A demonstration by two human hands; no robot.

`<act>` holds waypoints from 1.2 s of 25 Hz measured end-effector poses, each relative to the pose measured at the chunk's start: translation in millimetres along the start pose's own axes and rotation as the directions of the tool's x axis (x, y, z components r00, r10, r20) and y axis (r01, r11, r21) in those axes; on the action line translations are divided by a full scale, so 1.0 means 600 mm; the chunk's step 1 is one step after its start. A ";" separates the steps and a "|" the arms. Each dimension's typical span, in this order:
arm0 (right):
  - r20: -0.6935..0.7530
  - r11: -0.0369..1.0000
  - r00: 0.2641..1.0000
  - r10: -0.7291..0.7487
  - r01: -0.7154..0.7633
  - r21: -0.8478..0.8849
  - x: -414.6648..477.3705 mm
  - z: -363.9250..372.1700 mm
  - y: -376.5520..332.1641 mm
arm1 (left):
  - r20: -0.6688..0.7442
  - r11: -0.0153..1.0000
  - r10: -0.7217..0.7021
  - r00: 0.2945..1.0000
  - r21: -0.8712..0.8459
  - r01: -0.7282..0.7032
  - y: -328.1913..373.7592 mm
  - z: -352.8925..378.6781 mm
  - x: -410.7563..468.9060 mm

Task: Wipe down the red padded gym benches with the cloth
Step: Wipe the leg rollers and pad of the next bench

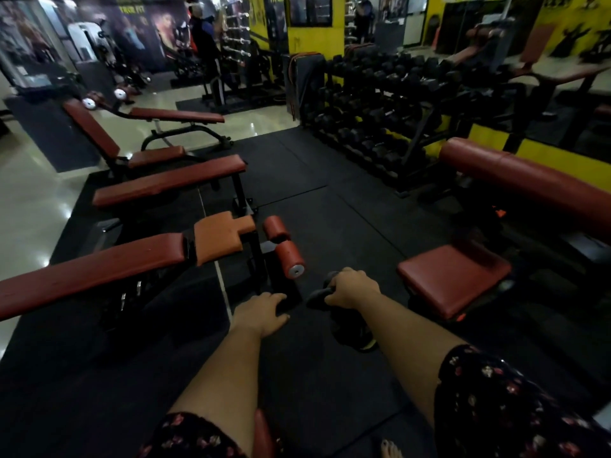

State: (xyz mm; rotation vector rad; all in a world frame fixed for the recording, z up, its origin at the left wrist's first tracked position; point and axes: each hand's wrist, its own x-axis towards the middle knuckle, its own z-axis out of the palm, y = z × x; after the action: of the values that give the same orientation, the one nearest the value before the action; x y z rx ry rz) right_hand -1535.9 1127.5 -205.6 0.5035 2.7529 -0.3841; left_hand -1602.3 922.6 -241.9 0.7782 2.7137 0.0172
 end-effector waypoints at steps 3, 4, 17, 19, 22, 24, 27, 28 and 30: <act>0.001 1.000 1.000 0.015 -0.015 -0.017 0.053 -0.026 0.060 | 0.008 1.000 -0.005 1.000 0.008 0.005 0.042 -0.012 0.073; 0.001 1.000 1.000 0.019 -0.019 -0.022 0.073 -0.039 0.084 | 0.015 1.000 0.003 1.000 0.004 -0.003 0.059 -0.016 0.100; -0.003 0.995 0.996 0.090 -0.090 -0.048 0.297 -0.149 0.323 | 0.120 0.998 0.060 0.991 -0.004 -0.060 0.249 -0.051 0.396; 0.011 0.994 0.995 0.096 -0.096 -0.044 0.325 -0.150 0.333 | 0.136 0.998 0.055 0.989 0.019 -0.058 0.253 -0.050 0.427; 0.021 0.993 0.994 0.111 -0.110 -0.031 0.387 -0.151 0.329 | 0.151 0.998 0.064 0.987 0.004 -0.065 0.249 -0.055 0.488; 0.052 0.994 0.993 0.102 -0.100 -0.042 0.436 -0.150 0.314 | 0.171 0.998 0.070 0.983 -0.010 -0.069 0.237 -0.057 0.537; 0.091 0.995 0.993 0.074 -0.068 -0.069 0.523 -0.170 0.290 | 0.177 0.998 0.068 0.982 -0.013 -0.066 0.201 -0.074 0.619; 0.094 0.995 0.993 0.077 -0.070 -0.072 0.560 -0.179 0.281 | 0.174 0.998 0.068 0.982 -0.018 -0.066 0.183 -0.084 0.653; 0.090 0.994 0.992 0.091 -0.085 -0.067 0.637 -0.205 0.262 | 0.173 0.998 0.061 0.983 -0.018 -0.058 0.139 -0.111 0.727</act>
State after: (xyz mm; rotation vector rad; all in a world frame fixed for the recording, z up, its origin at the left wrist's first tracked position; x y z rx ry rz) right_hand -1847.0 1420.9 -259.4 0.5738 2.6338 -0.2909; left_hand -1929.1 1224.8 -300.6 0.8172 2.5235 -0.0190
